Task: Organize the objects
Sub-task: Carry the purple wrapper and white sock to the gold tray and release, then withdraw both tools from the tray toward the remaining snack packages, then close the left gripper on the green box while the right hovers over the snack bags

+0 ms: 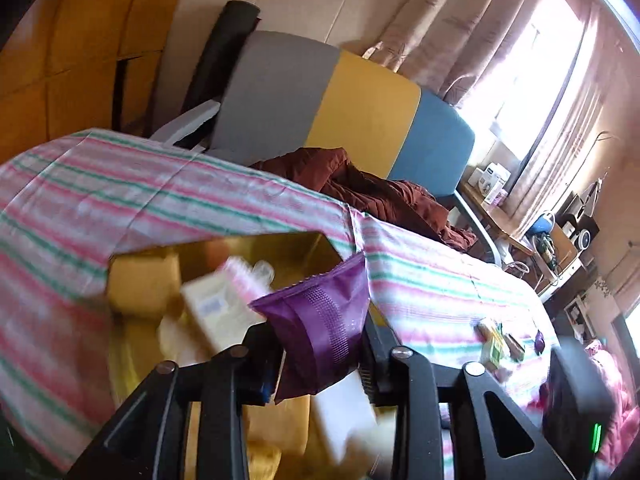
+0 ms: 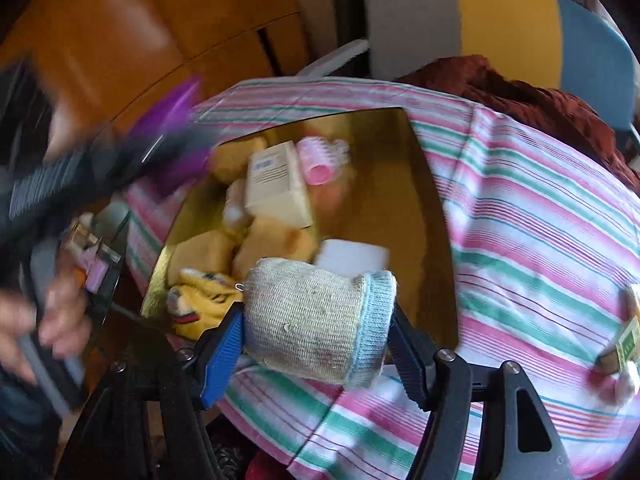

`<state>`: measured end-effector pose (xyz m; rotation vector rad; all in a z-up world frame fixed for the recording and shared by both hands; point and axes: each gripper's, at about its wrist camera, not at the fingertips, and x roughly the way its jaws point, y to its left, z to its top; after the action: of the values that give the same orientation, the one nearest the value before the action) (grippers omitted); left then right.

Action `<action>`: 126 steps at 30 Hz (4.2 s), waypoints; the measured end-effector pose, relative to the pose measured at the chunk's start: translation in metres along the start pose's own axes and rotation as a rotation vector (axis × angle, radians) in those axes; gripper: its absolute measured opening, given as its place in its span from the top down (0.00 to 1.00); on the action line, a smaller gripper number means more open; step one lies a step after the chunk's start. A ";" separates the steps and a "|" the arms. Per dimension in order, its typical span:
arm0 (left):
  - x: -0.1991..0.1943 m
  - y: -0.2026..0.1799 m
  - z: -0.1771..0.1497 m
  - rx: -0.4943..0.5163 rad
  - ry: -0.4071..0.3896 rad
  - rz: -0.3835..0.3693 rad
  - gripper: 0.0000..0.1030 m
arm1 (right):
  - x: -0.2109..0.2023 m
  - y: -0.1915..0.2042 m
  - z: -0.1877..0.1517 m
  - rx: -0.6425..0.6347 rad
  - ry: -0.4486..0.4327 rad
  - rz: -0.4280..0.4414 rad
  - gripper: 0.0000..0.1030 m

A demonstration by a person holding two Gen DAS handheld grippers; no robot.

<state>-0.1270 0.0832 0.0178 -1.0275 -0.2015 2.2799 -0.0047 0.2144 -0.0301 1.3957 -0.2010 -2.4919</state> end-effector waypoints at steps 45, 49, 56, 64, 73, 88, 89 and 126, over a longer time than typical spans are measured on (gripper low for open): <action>-0.051 -0.004 -0.116 0.045 -0.070 0.399 0.18 | -0.027 -0.001 -0.034 0.020 -0.167 -0.238 0.09; -0.050 -0.008 -0.117 0.054 -0.064 0.398 0.17 | -0.027 -0.005 -0.035 0.039 -0.171 -0.249 0.09; -0.044 -0.014 -0.123 0.067 -0.037 0.385 0.17 | -0.029 -0.008 -0.037 0.048 -0.180 -0.263 0.10; -0.042 -0.023 -0.125 0.090 -0.027 0.379 0.17 | -0.034 -0.014 -0.036 0.039 -0.195 -0.298 0.09; -0.040 -0.032 -0.125 0.112 -0.020 0.365 0.17 | -0.045 -0.050 -0.042 0.108 -0.186 -0.344 0.10; -0.025 -0.064 -0.120 0.192 0.006 0.277 0.16 | -0.153 -0.222 -0.057 0.487 -0.272 -0.608 0.10; -0.023 -0.068 -0.119 0.200 0.010 0.271 0.17 | -0.160 -0.235 -0.063 0.528 -0.281 -0.629 0.10; 0.125 -0.221 -0.124 0.446 0.278 0.017 0.17 | -0.108 -0.314 -0.115 0.756 0.018 -0.388 0.10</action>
<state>0.0052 0.3194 -0.0623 -1.0849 0.4138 2.0335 0.0927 0.5479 -0.0822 1.8681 -1.0495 -2.8545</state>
